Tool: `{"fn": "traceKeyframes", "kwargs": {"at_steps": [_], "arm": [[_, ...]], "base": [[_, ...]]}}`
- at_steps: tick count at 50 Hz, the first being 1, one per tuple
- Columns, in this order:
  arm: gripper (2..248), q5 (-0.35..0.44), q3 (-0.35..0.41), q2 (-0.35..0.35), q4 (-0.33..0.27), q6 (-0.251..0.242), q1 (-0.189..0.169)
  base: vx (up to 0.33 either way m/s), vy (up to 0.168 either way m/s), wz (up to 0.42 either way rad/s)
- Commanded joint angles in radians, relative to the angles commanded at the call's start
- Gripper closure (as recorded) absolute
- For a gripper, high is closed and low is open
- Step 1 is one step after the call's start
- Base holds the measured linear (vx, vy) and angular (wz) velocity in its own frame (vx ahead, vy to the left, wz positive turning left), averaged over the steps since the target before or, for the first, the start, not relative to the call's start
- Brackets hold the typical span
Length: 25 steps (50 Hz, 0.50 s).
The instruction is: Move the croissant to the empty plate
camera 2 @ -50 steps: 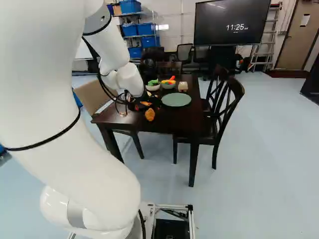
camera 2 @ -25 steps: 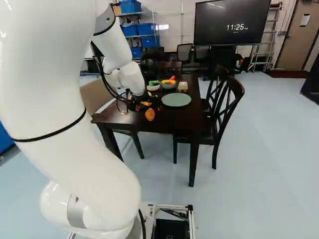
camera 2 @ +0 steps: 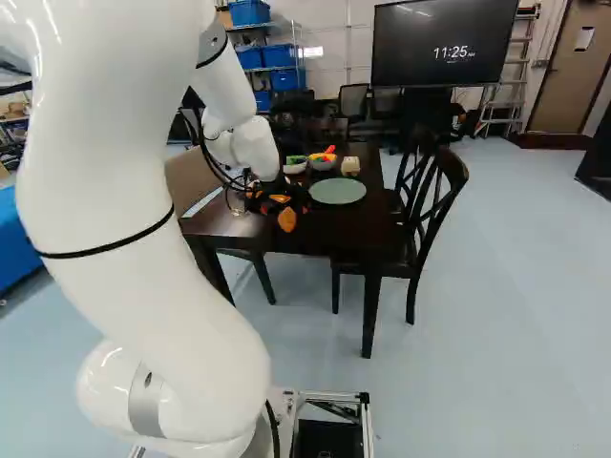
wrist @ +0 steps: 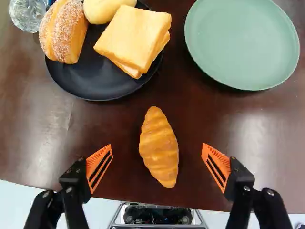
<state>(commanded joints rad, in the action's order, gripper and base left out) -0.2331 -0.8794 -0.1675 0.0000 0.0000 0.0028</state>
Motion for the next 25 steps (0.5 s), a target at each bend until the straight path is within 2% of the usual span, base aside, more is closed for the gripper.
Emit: {"fn": "traceKeyframes", "kwargs": {"at_steps": [25], "arm": [[3, -0.069, -0.061, -0.053, 0.0, 0.0, 0.006]], "base": [[0.0, 0.0, 0.0]]}}
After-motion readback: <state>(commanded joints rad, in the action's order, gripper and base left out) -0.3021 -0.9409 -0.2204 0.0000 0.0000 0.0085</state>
